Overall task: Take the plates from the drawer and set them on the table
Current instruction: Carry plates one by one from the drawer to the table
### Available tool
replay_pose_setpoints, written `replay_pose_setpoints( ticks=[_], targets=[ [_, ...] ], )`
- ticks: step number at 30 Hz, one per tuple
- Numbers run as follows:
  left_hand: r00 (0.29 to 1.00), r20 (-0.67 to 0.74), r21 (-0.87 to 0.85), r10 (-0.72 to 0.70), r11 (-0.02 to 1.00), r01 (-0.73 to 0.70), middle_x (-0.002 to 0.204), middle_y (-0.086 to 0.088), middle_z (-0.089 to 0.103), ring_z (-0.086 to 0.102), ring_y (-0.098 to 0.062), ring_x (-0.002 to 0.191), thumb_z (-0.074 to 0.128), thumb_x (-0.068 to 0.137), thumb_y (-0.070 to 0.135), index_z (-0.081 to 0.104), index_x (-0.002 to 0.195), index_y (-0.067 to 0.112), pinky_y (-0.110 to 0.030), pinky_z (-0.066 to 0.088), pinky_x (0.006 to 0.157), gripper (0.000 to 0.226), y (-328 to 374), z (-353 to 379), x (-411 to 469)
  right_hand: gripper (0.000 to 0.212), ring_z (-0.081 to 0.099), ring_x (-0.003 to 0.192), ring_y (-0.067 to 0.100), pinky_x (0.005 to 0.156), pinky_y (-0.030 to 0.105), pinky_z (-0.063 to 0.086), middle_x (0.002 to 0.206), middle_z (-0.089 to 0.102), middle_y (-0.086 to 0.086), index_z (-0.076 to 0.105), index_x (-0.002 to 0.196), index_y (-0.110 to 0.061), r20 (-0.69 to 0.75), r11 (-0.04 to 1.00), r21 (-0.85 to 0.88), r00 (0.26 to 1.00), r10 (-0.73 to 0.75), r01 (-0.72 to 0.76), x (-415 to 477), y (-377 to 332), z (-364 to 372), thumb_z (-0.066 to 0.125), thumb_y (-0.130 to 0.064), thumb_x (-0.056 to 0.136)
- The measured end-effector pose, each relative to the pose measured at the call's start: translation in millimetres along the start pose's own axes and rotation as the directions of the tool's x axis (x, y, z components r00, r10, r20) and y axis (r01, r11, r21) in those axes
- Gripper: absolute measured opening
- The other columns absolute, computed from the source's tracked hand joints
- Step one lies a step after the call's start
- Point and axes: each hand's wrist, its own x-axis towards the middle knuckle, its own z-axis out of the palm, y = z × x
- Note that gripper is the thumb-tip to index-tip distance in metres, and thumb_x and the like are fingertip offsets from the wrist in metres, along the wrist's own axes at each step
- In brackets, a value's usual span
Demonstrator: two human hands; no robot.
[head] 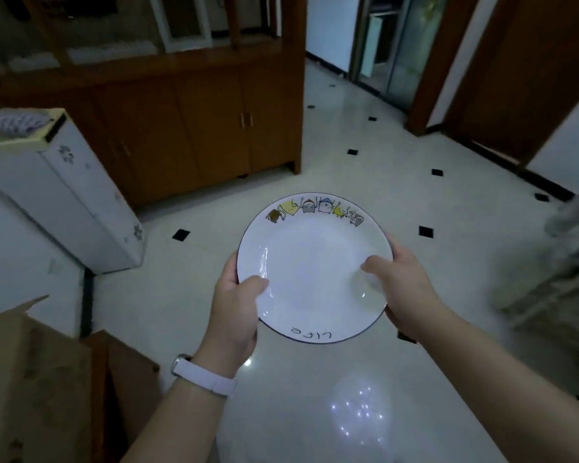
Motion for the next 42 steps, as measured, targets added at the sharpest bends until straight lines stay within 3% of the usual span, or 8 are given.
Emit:
replay_pose_setpoints(
  ticks=[5,10,17,22,26,34,37,42],
  targets=[
    [0.984,0.166,0.037,-0.060,0.998,0.054,0.103,-0.007,0.073,0.068,-0.024,0.088,0.039,0.083,-0.014,0.063,0.114,0.017,-0.033,0.055,0.068,0.050,-32,84,-12,0.046,0.065,0.070,0.029,0.057,0.035,0.051,0.091,0.073,0.011,0.067,0.108,-0.030,-0.163,0.999,0.030,0.987,-0.011,0.016,-34,2,-95,0.049,-0.002,0.077],
    [0.939,0.327,0.100,-0.111,0.992,0.082,0.108,-0.010,0.072,0.068,-0.028,0.093,0.040,0.082,-0.013,0.063,0.116,0.018,-0.040,0.054,0.079,0.051,-69,188,-44,0.049,0.068,0.084,0.030,0.068,0.046,0.055,0.101,0.074,0.008,0.066,0.109,-0.036,-0.328,0.995,0.094,0.945,0.001,0.031,-83,6,-205,0.048,-0.002,0.079],
    [0.847,0.497,0.215,-0.190,0.972,0.092,0.109,-0.010,0.071,0.067,-0.028,0.093,0.046,0.068,0.001,0.063,0.117,0.020,-0.039,0.054,0.077,0.055,-131,341,-117,0.053,0.069,0.087,0.029,0.073,0.042,0.055,0.103,0.074,0.009,0.066,0.114,-0.026,-0.544,0.985,0.137,0.839,-0.016,0.108,-174,10,-362,0.049,-0.008,0.067],
    [0.746,0.598,0.320,-0.294,0.940,0.114,0.105,-0.007,0.070,0.064,-0.026,0.082,0.046,0.067,0.004,0.062,0.117,0.028,-0.038,0.053,0.064,0.057,-170,433,-172,0.044,0.069,0.080,0.026,0.066,0.037,0.055,0.093,0.075,0.005,0.067,0.103,-0.026,-0.665,0.973,0.170,0.747,-0.003,0.155,-240,18,-452,0.049,-0.008,0.067],
    [0.661,0.685,0.361,-0.307,0.931,0.058,0.106,-0.014,0.069,0.062,-0.029,0.082,0.042,0.077,-0.006,0.059,0.123,0.021,-0.040,0.048,0.068,0.056,-195,492,-204,0.043,0.068,0.087,0.029,0.078,0.046,0.055,0.101,0.074,0.010,0.069,0.099,-0.030,-0.757,0.960,0.195,0.654,0.016,0.203,-281,29,-503,0.049,-0.009,0.068],
    [0.496,0.776,0.415,-0.389,0.908,0.063,0.110,-0.016,0.068,0.065,-0.031,0.091,0.036,0.082,-0.014,0.056,0.128,0.014,-0.036,0.055,0.067,0.057,-246,580,-235,0.044,0.067,0.078,0.024,0.070,0.039,0.054,0.091,0.074,0.003,0.067,0.105,-0.021,-0.894,0.944,0.212,0.440,0.082,0.253,-328,49,-564,0.049,-0.008,0.068],
    [0.449,0.780,0.440,-0.436,0.892,0.101,0.104,-0.012,0.070,0.065,-0.030,0.088,0.037,0.083,-0.012,0.057,0.126,0.013,-0.033,0.054,0.058,0.054,-264,605,-233,0.038,0.067,0.074,0.021,0.066,0.035,0.053,0.085,0.073,-0.002,0.066,0.103,-0.021,-0.915,0.946,0.206,0.392,0.096,0.251,-329,51,-583,0.049,0.000,0.077],
    [0.391,0.779,0.468,-0.491,0.869,0.158,0.107,-0.010,0.068,0.064,-0.031,0.091,0.040,0.083,-0.011,0.058,0.124,0.018,-0.040,0.055,0.068,0.054,-289,654,-202,0.044,0.067,0.081,0.025,0.071,0.040,0.054,0.093,0.074,0.004,0.068,0.102,-0.026,-0.931,0.949,0.217,0.341,0.130,0.229,-298,48,-620,0.046,-0.007,0.068]
  ],
)
